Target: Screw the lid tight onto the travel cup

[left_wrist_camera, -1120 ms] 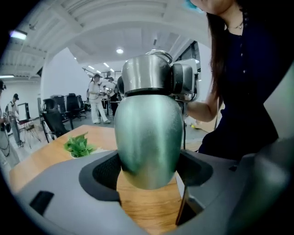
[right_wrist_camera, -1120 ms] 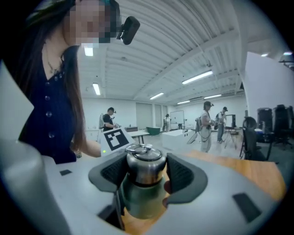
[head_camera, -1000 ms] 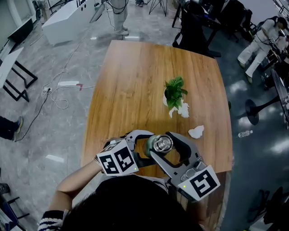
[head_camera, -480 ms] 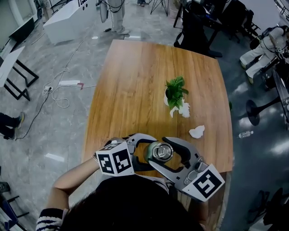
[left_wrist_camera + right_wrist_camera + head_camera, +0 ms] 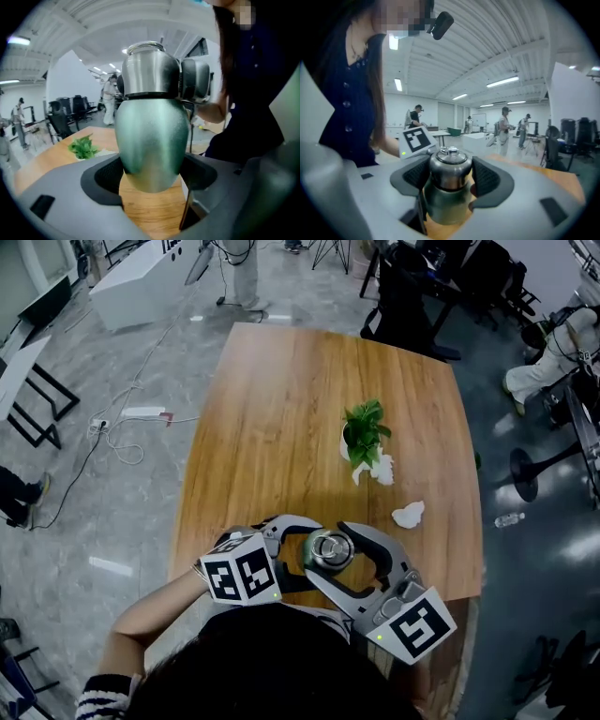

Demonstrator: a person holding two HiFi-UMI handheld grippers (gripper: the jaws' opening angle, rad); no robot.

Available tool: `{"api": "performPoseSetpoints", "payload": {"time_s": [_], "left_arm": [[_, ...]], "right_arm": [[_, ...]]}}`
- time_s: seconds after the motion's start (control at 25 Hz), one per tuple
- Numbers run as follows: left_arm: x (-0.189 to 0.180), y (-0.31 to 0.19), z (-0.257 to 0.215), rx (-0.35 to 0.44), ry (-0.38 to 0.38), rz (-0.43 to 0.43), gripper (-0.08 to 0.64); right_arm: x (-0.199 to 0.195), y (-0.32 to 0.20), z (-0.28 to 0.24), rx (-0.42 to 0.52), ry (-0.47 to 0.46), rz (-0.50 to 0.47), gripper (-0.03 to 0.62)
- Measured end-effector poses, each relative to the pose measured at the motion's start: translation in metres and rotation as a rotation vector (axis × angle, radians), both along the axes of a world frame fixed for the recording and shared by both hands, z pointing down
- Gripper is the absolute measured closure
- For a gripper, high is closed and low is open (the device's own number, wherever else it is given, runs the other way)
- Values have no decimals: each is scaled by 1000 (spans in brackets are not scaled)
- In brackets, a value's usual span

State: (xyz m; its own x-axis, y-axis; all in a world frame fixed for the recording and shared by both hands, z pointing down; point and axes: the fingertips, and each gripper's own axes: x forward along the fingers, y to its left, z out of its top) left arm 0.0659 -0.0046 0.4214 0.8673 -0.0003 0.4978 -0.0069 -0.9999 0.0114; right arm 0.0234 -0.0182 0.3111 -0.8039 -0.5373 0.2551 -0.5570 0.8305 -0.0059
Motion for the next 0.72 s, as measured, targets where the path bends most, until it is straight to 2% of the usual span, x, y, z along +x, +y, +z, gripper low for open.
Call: {"api": "performPoseSetpoints", "payload": {"time_s": [0.08,0.16,0.24,0.36,0.44,0.52,0.64,0.72], "left_arm": [[-3,12,-1,-15,-3,113,179],[-3,15,1,-13,-21,145,179],[0,6,2,-6,-31,80,179],[0,-15,7,16,-41,-80,179],[-2,-23,10,53,-54,-146,179],[-2,-19,11,66,-59,-117,179],[-4,3,7,15,-29,53,179],[-5,15,5,-9,-15,134,179]], "right_arm": [[-1,10,0,-21,10,-103,319],[-1,10,-1,-6,6,-123,319],[2,1,0,26,4,-45,319],[8,-18,6,58,35,155,319],[8,-22,8,60,50,220,319],[3,-15,7,32,35,174,319],[-5,5,5,-35,16,-32,319],[-7,13,6,-24,51,-128,319]]}}
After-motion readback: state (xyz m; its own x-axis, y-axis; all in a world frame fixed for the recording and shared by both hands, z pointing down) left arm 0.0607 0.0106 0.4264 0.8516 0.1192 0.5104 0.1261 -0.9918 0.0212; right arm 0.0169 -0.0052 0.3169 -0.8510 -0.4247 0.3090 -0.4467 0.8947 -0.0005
